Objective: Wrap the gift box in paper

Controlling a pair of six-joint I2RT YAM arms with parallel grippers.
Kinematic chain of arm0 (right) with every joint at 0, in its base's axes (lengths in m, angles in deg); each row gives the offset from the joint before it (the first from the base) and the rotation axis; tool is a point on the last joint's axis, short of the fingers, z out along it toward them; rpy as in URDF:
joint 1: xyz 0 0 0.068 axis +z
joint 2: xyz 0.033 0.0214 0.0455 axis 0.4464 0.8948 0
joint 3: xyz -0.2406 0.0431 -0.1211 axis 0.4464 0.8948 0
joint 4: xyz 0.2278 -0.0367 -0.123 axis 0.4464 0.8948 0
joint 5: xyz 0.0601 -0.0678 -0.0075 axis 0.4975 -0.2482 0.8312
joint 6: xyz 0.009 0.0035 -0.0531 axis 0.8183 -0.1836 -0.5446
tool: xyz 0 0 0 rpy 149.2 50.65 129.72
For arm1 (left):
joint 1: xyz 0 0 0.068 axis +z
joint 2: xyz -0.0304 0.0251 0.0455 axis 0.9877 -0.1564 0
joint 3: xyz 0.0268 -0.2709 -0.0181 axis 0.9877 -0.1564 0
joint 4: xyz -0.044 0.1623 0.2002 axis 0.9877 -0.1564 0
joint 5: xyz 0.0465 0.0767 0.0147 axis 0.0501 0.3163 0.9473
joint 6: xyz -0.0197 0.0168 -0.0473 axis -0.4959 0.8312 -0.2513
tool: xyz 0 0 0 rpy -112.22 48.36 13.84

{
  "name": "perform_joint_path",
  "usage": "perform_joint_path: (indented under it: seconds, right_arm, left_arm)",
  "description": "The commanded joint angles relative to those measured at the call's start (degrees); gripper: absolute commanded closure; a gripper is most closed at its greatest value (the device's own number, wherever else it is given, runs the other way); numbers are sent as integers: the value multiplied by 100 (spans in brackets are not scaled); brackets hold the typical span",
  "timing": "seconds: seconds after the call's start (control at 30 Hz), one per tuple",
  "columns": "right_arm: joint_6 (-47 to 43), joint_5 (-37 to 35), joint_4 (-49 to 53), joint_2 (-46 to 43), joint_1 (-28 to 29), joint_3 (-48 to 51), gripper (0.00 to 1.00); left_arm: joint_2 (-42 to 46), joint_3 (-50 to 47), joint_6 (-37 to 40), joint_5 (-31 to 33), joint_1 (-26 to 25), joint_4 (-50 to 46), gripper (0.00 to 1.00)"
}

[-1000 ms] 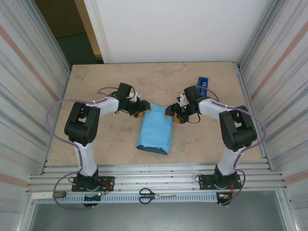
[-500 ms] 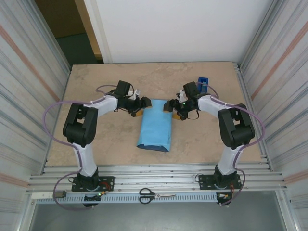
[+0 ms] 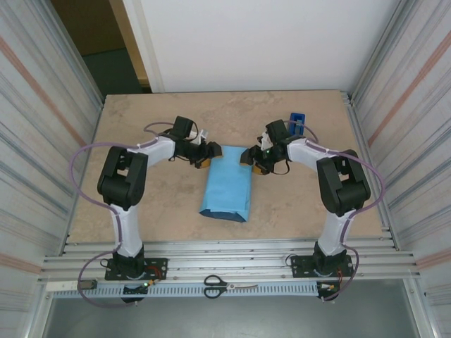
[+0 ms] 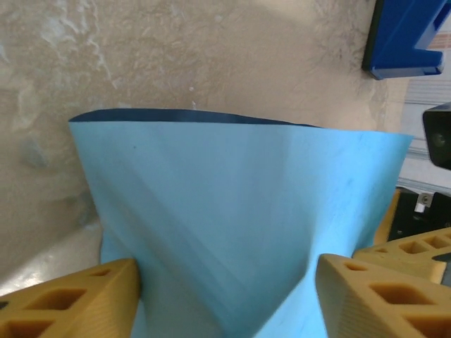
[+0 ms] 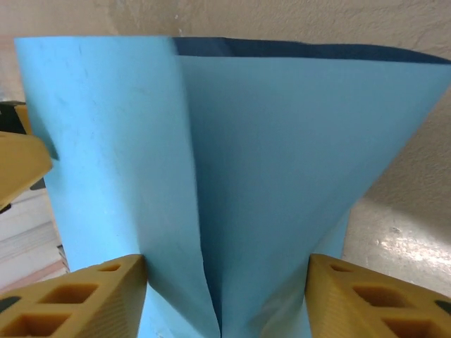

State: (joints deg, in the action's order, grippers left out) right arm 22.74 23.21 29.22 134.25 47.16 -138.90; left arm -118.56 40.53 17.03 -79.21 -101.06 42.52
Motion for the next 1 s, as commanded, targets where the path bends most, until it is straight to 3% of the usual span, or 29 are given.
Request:
perform_joint_path:
  seconds: [0.0, 0.1, 0.2, 0.4, 0.57, 0.77, 0.87, 0.97]
  right_arm:
    - [-92, 265, -73, 151, 27, -326, 44]
    - [-204, 430, -51, 198, 19, -429, 44]
    - [-324, 639, 98, 333, 0, -654, 41]
    - [-446, 236, 571, 208, -286, -743, 26]
    - [-670, -728, 666, -1301, -195, -116, 15]
    - [-1036, -2754, 433, -3906, 584, 1415, 1]
    - [-473, -3035, 268, -5062, 671, 2206, 2]
    - [-385, -2579, 273, -5790, 524, 2740, 2]
  left_arm:
    - [-66, 180, 205, -232, -34, -173, 42]
    - [40, 113, 220, -154, -34, -216, 47]
    - [228, -79, 29, -90, -42, -128, 46]
    - [692, -283, -3, 406, 25, -235, 22]
    - [1569, -686, 242, 877, 28, -413, 2]
    - [3506, -2034, 215, 1319, -74, 8, 1]
    - [4583, -2593, 356, 1667, -206, 36, 1]
    - [5422, -3233, 384, 1664, -242, 253, 1]
